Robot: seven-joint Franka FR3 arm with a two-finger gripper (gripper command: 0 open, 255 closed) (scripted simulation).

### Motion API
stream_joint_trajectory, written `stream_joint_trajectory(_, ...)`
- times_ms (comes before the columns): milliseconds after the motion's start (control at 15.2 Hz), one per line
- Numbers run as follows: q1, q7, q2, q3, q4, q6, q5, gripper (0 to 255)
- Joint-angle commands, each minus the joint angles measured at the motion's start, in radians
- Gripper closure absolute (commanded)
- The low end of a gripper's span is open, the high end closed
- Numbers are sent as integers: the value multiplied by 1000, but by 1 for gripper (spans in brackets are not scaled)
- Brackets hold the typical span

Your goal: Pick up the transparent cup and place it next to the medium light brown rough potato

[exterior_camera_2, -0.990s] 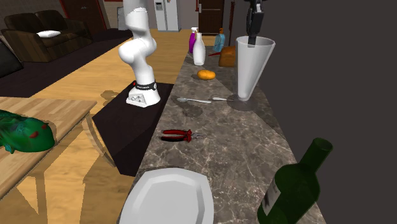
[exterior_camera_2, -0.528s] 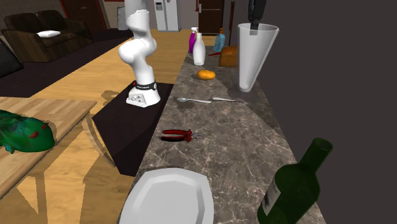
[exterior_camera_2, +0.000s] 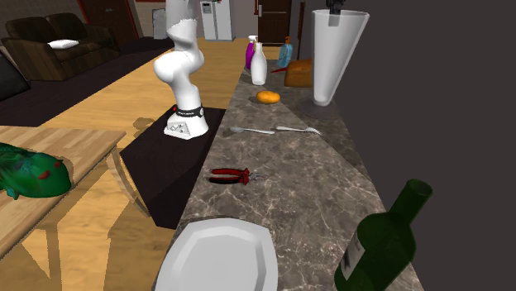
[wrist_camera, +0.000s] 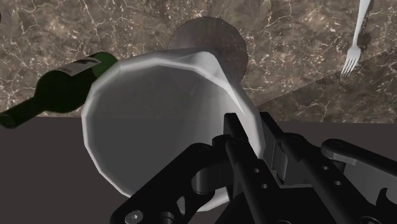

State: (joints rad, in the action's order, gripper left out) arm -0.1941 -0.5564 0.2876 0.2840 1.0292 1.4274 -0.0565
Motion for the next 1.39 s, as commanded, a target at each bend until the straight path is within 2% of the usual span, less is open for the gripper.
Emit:
stream_joint_trajectory(0, 21, 18, -52, -4, 61, 9, -17, 255)
stream_joint_trajectory(264, 86, 95, -250, -32, 316, 63, -82, 255)
stream_joint_trajectory(528, 124, 174, -412, -75, 501, 78, -125, 255)
stream_joint_trajectory(924, 159, 286, -617, -151, 706, 60, -153, 255)
stream_joint_trajectory(1320, 186, 391, -792, -236, 853, 12, -141, 255)
